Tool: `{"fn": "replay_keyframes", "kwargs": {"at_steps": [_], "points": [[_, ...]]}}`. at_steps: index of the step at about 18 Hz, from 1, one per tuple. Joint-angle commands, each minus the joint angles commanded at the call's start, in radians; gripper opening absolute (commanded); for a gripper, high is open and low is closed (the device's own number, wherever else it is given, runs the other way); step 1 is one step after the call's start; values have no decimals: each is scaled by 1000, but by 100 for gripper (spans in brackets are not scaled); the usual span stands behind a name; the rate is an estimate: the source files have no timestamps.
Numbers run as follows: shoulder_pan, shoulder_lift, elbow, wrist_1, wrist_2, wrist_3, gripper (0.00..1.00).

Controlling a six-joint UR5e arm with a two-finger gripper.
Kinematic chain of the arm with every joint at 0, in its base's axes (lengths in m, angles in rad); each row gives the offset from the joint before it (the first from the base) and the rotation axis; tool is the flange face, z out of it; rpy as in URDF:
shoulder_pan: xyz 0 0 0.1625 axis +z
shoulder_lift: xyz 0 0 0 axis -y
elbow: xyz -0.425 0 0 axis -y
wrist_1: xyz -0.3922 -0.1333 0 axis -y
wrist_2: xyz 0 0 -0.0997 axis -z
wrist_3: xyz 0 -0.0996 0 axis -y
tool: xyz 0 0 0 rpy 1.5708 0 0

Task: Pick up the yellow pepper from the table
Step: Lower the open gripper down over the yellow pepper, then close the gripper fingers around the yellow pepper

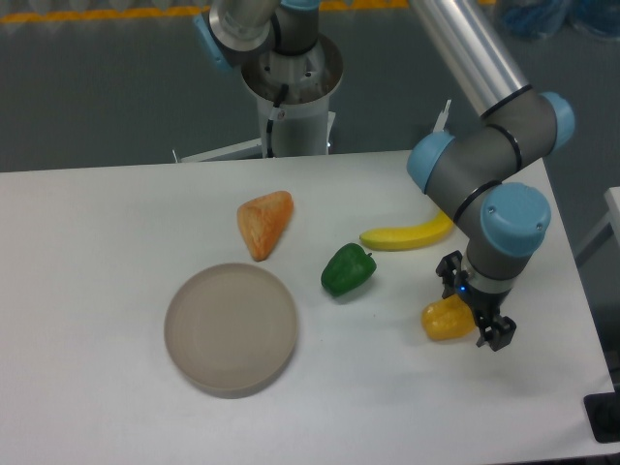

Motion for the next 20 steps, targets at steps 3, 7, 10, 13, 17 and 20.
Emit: {"fn": "replay_keyframes", "kwargs": {"at_steps": [3, 7, 10, 13, 17, 20], "points": [[-2, -3, -9, 0, 0, 0, 100], [-9, -15, -22, 0, 0, -2, 100], [-12, -18, -25, -5, 0, -3, 72], [-11, -17, -28, -6, 2, -5, 45], [-8, 8, -25, -21, 5, -28, 43], [-2, 58, -11, -40, 9, -72, 40]]}}
